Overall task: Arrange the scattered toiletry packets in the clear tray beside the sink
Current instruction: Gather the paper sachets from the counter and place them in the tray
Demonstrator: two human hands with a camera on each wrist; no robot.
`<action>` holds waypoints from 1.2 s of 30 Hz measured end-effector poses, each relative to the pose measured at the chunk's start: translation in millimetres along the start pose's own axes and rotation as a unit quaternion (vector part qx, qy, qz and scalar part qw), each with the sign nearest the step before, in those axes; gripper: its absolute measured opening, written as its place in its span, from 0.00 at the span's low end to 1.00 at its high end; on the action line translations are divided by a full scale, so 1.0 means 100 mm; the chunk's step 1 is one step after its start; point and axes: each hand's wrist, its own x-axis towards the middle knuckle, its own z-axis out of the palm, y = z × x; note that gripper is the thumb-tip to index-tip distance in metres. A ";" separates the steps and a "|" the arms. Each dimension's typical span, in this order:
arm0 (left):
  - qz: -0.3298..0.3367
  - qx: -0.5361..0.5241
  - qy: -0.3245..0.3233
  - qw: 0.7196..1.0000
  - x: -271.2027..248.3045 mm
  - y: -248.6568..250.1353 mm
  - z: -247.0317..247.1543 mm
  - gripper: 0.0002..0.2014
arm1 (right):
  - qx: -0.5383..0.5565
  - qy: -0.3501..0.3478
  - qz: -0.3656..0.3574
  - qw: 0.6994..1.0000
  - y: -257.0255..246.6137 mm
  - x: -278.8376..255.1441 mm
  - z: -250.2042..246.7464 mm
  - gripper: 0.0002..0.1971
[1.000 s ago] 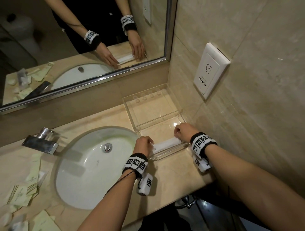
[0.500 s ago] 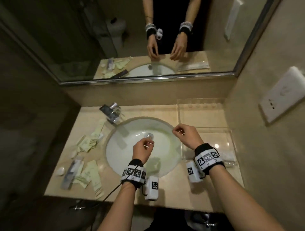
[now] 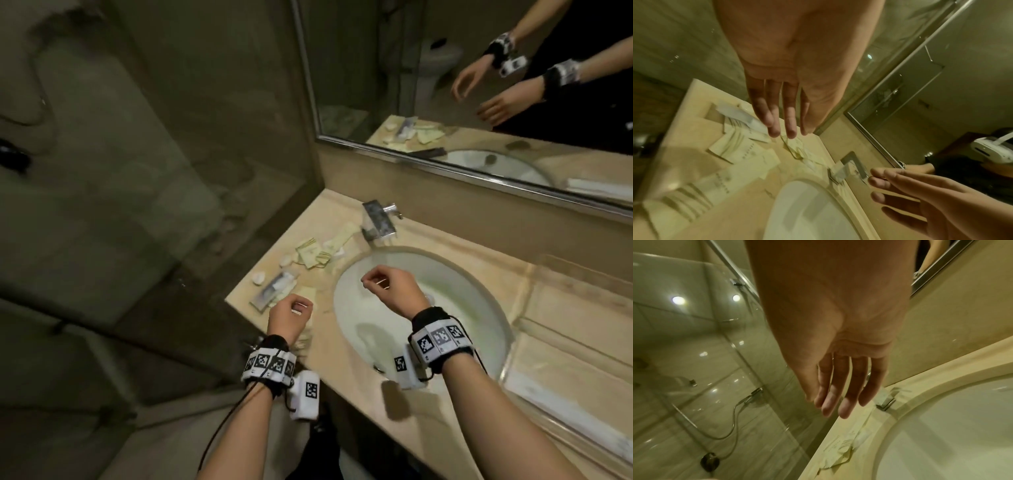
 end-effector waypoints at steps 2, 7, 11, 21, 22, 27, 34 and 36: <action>-0.015 0.000 0.016 1.000 0.06 -0.13 -0.14 0.03 | -0.005 -0.022 -0.002 1.000 -0.10 0.10 0.16 0.07; -0.045 -0.013 0.018 0.999 0.42 -0.45 -0.38 0.02 | -0.027 -0.052 0.005 0.998 -0.20 0.43 0.58 0.05; -0.060 -0.009 -0.017 0.998 0.75 -0.66 -0.43 0.05 | -0.055 -0.056 0.046 0.996 -0.20 0.73 0.90 0.05; -0.004 0.142 -0.186 0.972 1.44 -0.92 -0.19 0.21 | -0.059 0.021 0.169 0.984 -0.19 1.65 1.46 0.15; 0.005 0.159 -0.199 0.967 1.49 -0.95 -0.17 0.23 | -0.064 0.028 0.170 0.983 -0.19 1.75 1.50 0.16; 0.046 0.207 -0.220 0.952 1.60 -1.01 -0.12 0.25 | -0.116 0.023 0.185 0.975 -0.18 2.10 1.68 0.25; 0.049 0.211 -0.237 0.947 1.70 -1.02 -0.15 0.22 | -0.172 -0.001 0.212 0.962 -0.22 2.27 1.83 0.35; 0.048 0.211 -0.235 0.948 1.72 -1.02 -0.16 0.19 | -0.176 -0.004 0.220 0.959 -0.24 2.30 1.85 0.37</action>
